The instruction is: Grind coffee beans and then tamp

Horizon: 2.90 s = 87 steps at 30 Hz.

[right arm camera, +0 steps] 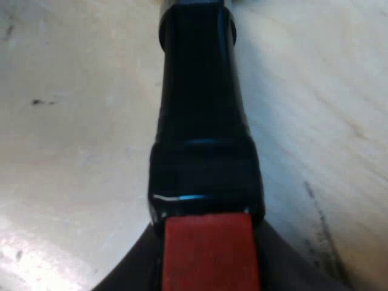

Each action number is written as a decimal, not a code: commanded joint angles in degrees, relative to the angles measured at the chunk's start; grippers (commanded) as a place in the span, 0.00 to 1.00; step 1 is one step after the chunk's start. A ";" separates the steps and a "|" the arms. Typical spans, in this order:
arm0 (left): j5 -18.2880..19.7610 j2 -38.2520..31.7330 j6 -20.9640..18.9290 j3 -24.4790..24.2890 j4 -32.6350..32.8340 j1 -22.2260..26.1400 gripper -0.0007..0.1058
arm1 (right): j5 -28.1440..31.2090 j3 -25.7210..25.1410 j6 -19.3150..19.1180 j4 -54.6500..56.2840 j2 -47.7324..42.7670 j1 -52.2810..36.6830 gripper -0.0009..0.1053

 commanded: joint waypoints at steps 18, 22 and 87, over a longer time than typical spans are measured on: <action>2.49 0.05 0.40 -0.04 -1.26 -0.34 0.75 | -4.39 -0.26 0.23 -0.13 0.70 0.01 0.59; 2.49 0.05 0.40 -0.04 -1.26 -0.34 0.75 | -4.39 -0.26 0.21 1.73 0.70 0.01 0.59; -12.52 7.88 -17.19 -13.48 19.25 5.64 0.75 | -6.75 -18.70 -15.26 -0.09 -2.41 0.01 0.70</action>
